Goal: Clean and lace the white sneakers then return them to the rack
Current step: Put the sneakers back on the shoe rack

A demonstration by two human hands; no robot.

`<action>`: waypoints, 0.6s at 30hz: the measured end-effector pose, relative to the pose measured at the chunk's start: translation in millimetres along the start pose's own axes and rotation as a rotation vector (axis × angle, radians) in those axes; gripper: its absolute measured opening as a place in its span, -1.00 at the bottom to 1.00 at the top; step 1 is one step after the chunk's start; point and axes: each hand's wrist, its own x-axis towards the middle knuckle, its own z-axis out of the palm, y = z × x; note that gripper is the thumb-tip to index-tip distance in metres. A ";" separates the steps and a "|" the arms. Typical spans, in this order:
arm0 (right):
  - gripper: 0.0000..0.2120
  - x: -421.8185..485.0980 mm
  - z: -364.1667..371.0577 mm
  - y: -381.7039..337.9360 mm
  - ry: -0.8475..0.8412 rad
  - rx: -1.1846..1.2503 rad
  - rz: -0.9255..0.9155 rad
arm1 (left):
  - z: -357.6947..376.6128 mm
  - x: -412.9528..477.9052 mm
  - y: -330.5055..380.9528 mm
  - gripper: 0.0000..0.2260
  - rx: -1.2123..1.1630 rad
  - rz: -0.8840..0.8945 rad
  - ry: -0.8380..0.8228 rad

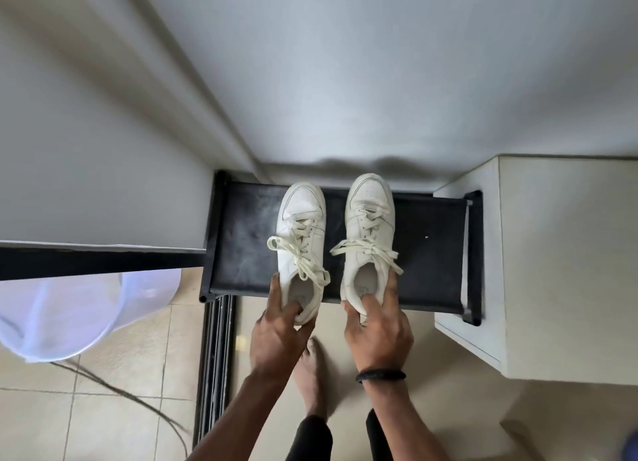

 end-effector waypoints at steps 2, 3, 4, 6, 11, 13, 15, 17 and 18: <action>-0.79 -1.5 6.3 -1.3 -0.019 -0.004 0.004 | 2.9 -0.9 -0.6 -0.74 -0.017 -0.004 0.003; -0.79 -2.2 8.4 -2.1 -0.021 -0.009 0.007 | 4.1 -1.6 -1.5 -0.74 -0.019 -0.002 0.009; -0.78 -2.2 8.4 -4.3 -0.017 -0.009 0.014 | 4.0 -1.8 -1.5 -0.74 -0.018 -0.006 0.018; -0.78 -1.9 9.2 -4.7 -0.011 -0.015 0.009 | 3.9 -1.7 -1.3 -0.74 -0.027 -0.011 0.036; -0.75 -0.5 9.0 -3.1 -0.020 -0.052 -0.006 | 2.8 -2.2 0.4 -0.68 -0.036 -0.020 0.017; -0.69 0.1 8.4 -3.3 -0.014 -0.095 -0.005 | 1.8 -1.3 1.8 -0.55 0.005 -0.027 0.025; -0.58 -2.0 2.4 -4.9 0.005 -0.107 -0.026 | -0.5 -0.5 2.7 -0.39 0.040 -0.020 0.024; -0.49 -7.0 -3.4 -6.6 0.058 -0.106 -0.064 | -2.9 -0.7 3.8 -0.26 0.081 -0.033 0.029; -0.47 -11.9 -9.6 -11.8 0.082 -0.099 -0.076 | -7.2 -3.2 8.6 -0.21 0.102 -0.030 0.033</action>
